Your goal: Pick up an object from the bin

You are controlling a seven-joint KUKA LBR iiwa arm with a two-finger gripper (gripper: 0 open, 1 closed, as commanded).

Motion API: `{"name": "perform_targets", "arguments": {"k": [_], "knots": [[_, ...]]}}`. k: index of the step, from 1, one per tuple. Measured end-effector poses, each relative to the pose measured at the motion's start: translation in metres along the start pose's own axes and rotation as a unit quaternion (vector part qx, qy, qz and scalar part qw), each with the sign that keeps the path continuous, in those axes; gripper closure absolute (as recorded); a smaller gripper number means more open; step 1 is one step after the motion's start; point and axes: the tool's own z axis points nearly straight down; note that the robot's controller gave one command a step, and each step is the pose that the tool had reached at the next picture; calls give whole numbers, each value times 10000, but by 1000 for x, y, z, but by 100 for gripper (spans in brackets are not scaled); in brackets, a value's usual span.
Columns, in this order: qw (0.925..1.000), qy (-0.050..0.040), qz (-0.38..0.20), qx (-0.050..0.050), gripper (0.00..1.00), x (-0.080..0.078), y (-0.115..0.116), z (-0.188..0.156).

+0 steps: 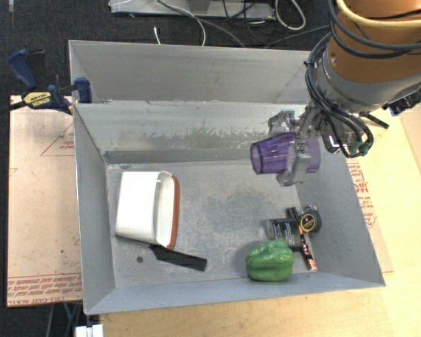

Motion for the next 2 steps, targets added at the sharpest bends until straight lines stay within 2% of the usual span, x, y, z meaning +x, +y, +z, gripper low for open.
{"name": "perform_targets", "arguments": {"k": [1, 2], "knots": [[9999, 67, -101, -2, 0, -3, 7, -22], [9992, 84, 393, 2, 0, 16, 12, 68]]}}
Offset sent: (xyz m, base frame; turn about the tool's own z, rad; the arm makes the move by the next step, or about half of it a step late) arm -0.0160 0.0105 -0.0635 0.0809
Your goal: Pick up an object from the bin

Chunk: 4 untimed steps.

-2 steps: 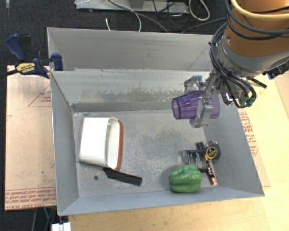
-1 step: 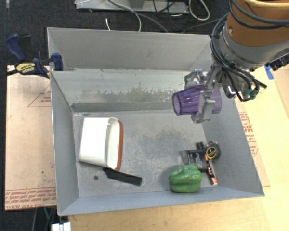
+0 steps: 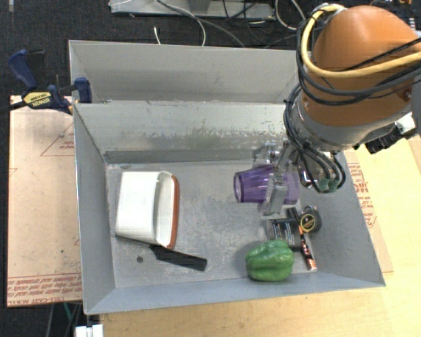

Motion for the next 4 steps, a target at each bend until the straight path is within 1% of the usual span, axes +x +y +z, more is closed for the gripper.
{"name": "perform_targets", "arguments": {"k": [1, 2, 3, 4], "knots": [[9996, -75, -287, -3, 0, -12, 14, -106], [10000, -17, -36, -1, 0, -8, 13, -3], [10000, 64, -42, 11, 0, -1, 13, -8], [9964, 25, -851, -2, 0, 21, 43, -62]]}}
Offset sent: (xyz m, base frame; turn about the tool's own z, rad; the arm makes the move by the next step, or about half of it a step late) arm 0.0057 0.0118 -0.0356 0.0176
